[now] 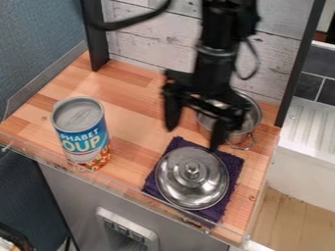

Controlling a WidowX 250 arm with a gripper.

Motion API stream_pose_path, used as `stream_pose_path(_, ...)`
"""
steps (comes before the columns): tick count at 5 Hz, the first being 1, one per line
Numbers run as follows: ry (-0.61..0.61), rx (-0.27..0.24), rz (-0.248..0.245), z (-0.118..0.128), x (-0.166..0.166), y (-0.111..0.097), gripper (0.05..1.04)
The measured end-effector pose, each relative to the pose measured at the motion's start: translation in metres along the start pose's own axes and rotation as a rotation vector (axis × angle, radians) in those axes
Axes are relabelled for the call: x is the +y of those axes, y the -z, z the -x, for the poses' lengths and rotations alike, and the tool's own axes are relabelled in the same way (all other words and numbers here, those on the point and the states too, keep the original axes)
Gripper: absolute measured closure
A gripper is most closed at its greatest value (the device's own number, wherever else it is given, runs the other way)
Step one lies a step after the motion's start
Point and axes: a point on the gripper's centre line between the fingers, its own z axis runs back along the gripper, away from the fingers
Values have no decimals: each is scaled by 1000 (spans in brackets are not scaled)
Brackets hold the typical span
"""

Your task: Move the can to the top of the table

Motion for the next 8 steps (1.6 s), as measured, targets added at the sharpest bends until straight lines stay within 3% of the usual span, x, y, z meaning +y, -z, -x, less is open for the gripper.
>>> stream_pose_path(1, -36, 32, -31, 45, 24, 5, 83)
stream_pose_path(2, -81, 34, -27, 81, 59, 22, 83)
stream_pose_path(3, -110, 30, -18, 98, 91, 37, 83)
stream_pose_path(5, -154, 8, 0, 91, 133, 55, 83)
stream_pose_path(8, -163, -50, -13, 40, 156, 52, 83)
